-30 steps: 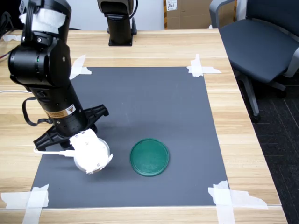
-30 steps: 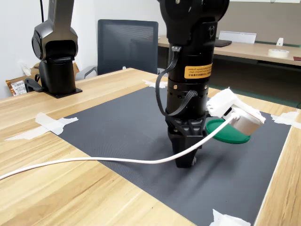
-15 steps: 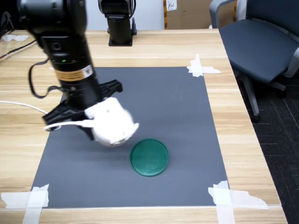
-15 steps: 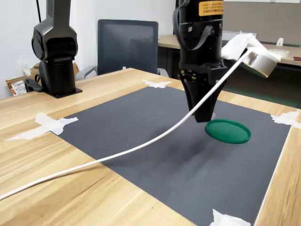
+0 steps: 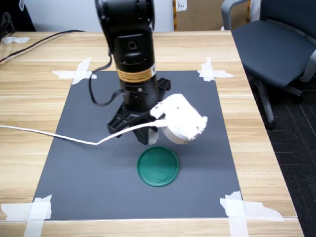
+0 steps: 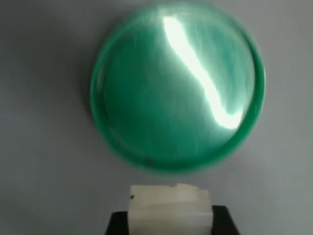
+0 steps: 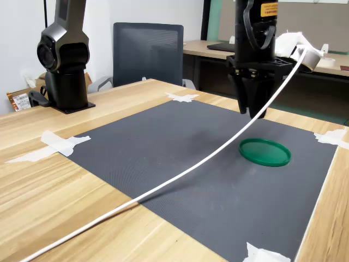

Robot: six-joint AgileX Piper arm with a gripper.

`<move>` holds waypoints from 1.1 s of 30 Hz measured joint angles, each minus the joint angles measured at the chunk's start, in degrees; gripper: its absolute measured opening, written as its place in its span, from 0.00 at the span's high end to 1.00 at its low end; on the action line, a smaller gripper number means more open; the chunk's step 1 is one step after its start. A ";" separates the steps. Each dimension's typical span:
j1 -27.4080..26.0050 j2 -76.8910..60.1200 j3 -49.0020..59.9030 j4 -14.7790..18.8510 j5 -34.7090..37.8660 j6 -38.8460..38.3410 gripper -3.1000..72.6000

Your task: Grasp a white terminal and put it in the green lid.

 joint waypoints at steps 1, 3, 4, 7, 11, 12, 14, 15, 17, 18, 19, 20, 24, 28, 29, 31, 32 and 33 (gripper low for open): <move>0.00 0.42 0.00 0.16 -0.72 0.06 0.62; 0.00 1.46 0.00 0.16 -1.86 0.12 0.62; 0.00 1.93 0.00 0.16 -2.28 0.12 0.62; 0.00 3.30 0.00 0.53 -3.50 0.13 0.62; 0.00 4.67 0.00 0.53 -4.71 0.13 0.62; 0.00 5.03 0.00 0.53 -4.81 0.13 0.62; 0.00 5.60 0.00 0.49 -4.99 0.18 0.62; 0.00 5.90 0.00 0.48 -5.07 0.20 0.62; 0.00 6.30 0.00 0.28 -5.33 0.32 0.62; 0.00 6.56 0.00 0.02 -5.40 0.32 0.62; 0.00 6.81 0.00 -0.26 -5.47 0.32 0.62; 0.00 7.11 0.00 -0.62 -5.47 0.37 0.62; 0.00 7.98 0.00 -2.09 -5.47 0.37 0.62; 0.00 7.97 0.00 -2.28 -5.52 0.59 0.54; 0.00 7.97 0.00 -2.28 -5.52 1.08 0.50; 0.05 7.97 0.00 -2.22 -6.04 2.48 0.41; 0.05 7.78 0.00 -2.22 -6.41 3.21 0.37; 0.05 7.54 0.00 -2.22 -6.85 3.91 0.34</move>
